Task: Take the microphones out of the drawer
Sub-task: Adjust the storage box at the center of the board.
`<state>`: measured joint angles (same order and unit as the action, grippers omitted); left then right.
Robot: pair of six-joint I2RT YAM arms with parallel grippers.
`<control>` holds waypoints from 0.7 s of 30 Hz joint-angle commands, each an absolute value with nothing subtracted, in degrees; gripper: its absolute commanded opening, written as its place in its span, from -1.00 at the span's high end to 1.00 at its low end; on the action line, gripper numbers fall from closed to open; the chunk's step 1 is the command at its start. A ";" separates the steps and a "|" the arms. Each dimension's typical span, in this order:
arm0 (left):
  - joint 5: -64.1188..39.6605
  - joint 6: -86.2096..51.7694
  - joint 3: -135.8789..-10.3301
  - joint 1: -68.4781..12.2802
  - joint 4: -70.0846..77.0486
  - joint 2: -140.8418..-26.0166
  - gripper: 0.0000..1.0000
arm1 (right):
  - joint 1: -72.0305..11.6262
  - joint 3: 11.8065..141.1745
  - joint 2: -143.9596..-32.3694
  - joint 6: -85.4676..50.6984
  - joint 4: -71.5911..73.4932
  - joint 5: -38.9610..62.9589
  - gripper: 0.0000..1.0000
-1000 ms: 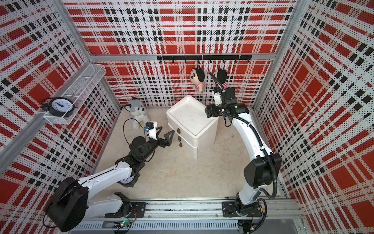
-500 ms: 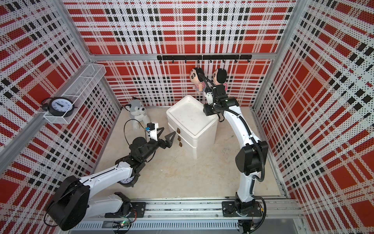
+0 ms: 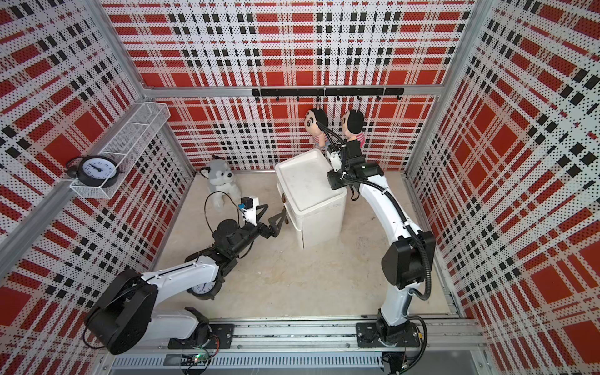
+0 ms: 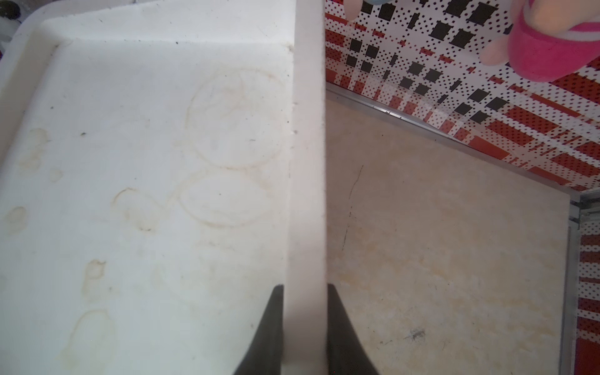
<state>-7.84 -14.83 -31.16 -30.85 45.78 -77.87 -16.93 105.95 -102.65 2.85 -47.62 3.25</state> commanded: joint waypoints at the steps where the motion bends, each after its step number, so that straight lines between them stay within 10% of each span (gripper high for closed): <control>1: -9.73 -15.10 -33.08 -31.12 48.90 -80.05 -0.96 | -14.30 101.21 -96.87 9.15 -48.11 3.32 1.00; 21: -13.62 -1.60 -39.56 -38.42 58.10 -94.02 -0.92 | -2.81 85.58 -84.58 17.81 -41.27 17.60 1.00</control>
<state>-12.51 -4.82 -37.91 -37.36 54.43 -92.42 -2.87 86.39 -85.91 12.36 -43.90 13.10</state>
